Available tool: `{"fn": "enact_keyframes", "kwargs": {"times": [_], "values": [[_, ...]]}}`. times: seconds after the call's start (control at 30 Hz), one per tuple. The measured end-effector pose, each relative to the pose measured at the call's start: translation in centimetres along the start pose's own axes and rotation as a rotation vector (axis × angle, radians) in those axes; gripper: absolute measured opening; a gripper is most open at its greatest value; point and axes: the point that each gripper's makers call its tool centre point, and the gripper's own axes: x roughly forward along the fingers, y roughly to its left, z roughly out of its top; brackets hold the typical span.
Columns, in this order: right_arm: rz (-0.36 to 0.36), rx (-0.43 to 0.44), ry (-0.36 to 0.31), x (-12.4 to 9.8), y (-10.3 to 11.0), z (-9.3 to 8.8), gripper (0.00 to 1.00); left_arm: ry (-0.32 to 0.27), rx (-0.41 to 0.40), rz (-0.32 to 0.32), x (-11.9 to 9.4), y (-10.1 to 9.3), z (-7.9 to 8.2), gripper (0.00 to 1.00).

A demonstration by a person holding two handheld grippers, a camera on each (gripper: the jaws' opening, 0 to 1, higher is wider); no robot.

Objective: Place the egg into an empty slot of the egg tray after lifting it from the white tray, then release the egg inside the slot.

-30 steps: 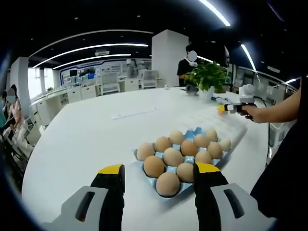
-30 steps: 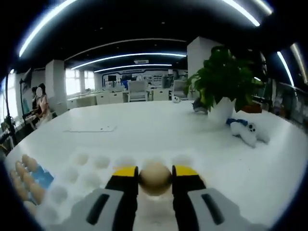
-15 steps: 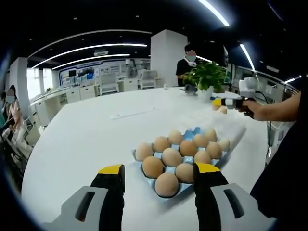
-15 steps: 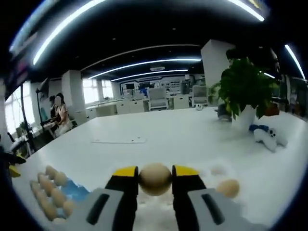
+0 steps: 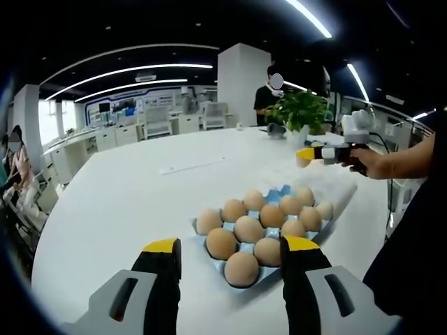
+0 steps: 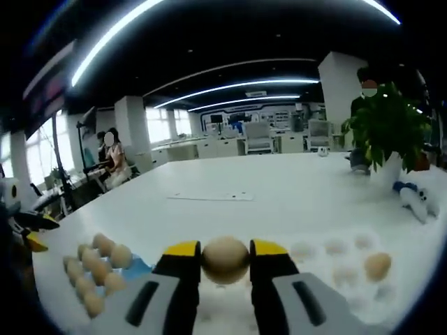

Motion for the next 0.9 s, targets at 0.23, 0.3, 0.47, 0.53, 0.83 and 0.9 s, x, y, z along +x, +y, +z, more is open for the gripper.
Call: {"fn": "enact_keyframes", "kwargs": {"times": [0.23, 0.3, 0.47, 0.53, 0.83, 0.9], "values": [[0.058, -0.022, 0.017, 0.7, 2.0, -0.3, 0.26, -0.001, 0.0, -0.003, 0.0, -0.1, -0.1, 0.57], [0.069, -0.025, 0.021, 0.7, 2.3, -0.3, 0.26, -0.002, -0.001, -0.003, 0.0, -0.1, 0.0, 0.57], [0.15, -0.021, 0.048, 1.6, 5.2, -1.2, 0.26, -0.004, 0.0, -0.005, 0.0, -0.2, 0.1, 0.57], [0.173, -0.022, 0.058, 1.8, 5.9, -1.5, 0.26, -0.004, -0.002, -0.005, 0.0, -0.2, 0.0, 0.57], [0.258, -0.03, 0.097, 3.1, 9.4, -2.6, 0.27, -0.001, -0.007, 0.004, -0.2, 0.1, -0.2, 0.57], [0.278, -0.031, 0.112, 3.1, 10.0, -3.0, 0.27, -0.001, -0.008, 0.006, -0.3, 0.1, -0.2, 0.57]]}}
